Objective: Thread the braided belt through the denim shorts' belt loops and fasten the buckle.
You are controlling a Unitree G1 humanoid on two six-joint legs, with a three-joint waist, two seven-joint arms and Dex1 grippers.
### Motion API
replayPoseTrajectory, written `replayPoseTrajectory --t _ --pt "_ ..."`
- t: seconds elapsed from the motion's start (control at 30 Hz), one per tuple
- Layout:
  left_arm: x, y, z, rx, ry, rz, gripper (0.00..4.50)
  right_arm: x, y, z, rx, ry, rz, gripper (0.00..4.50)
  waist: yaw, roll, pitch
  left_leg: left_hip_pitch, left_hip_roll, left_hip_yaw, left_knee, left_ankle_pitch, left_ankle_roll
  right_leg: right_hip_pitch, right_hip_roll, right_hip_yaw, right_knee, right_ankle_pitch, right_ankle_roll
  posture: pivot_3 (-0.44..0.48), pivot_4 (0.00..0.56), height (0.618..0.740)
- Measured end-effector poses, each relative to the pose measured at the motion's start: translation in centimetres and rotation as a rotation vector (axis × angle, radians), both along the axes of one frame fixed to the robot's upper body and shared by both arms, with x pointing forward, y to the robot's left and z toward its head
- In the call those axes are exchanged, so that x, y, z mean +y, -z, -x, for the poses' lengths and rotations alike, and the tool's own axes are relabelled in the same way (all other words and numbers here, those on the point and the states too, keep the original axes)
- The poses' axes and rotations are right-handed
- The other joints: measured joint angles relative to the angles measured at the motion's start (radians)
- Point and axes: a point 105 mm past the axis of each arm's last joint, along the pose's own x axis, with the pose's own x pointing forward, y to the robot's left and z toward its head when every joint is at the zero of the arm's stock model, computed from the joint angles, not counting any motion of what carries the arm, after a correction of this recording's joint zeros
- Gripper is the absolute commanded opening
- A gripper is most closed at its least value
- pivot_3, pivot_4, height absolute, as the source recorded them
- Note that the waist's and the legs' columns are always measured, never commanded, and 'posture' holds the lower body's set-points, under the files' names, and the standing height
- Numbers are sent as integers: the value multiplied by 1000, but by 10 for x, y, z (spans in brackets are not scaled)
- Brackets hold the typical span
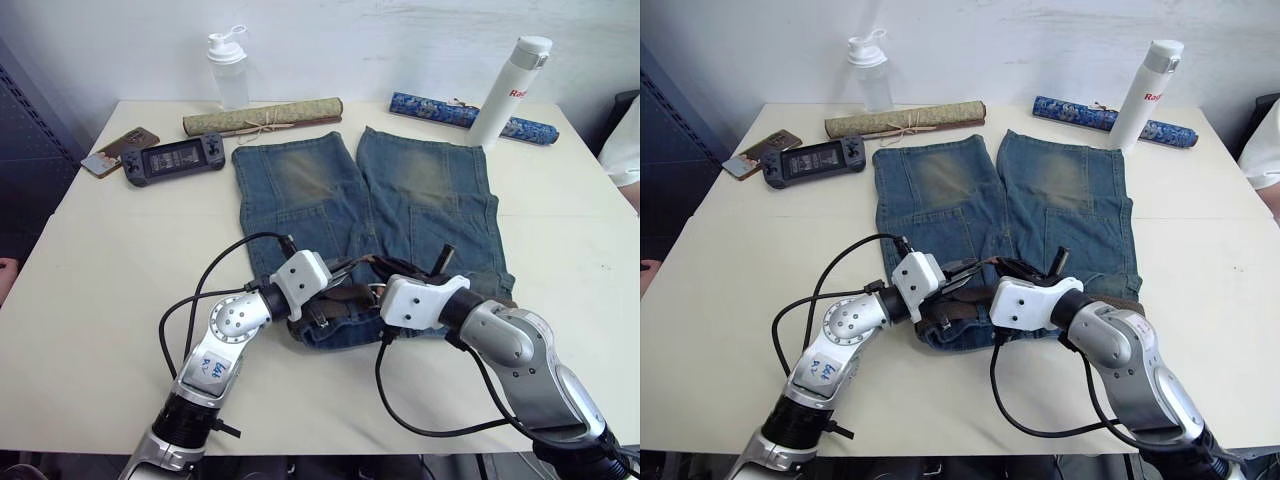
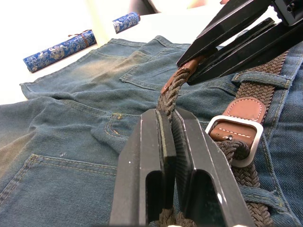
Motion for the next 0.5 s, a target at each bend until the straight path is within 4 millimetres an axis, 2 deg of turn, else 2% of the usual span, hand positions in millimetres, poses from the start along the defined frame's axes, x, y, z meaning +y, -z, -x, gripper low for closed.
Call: replayPoseTrajectory --t 0.07,0.13,0.2,0.23,0.3,0.43,0.5 --pt "2 -1 -1 -3 -11 0 0 -7 -3 -1 15 40 -40 2427 1 0 0 0 0 0 0 0 0 0 0 0 0 0 0 0 150 717" --pt "4 0 -2 -5 -21 -3 0 -18 -4 0 37 92 -82 3409 2 0 0 0 0 -1 0 0 0 0 0 0 0 0 0 0 150 717" --pt "7 0 -3 -6 -35 -8 0 -33 1 5 71 142 -88 4277 3 0 0 0 0 -1 0 0 0 1 0 0 0 0 0 0 150 717" --pt "8 1 -4 -6 -44 -10 0 -39 5 9 87 160 -75 4459 3 0 0 0 -1 -1 -1 0 1 1 0 0 0 0 0 0 150 717" --pt "11 3 -4 4 -60 -5 0 -49 25 26 167 180 -39 4459 3 0 0 0 0 -1 -1 0 1 1 -1 1 0 0 0 0 150 717" --pt "14 4 -4 15 -73 2 0 -43 43 45 236 148 -23 4459 -2 0 0 2 0 1 -1 0 0 0 -1 1 -1 0 0 0 150 717" --pt "13 3 -4 13 -70 5 0 -37 47 48 234 126 -11 4459 -1 0 0 2 0 1 -1 0 0 0 -1 1 0 0 0 0 150 717"
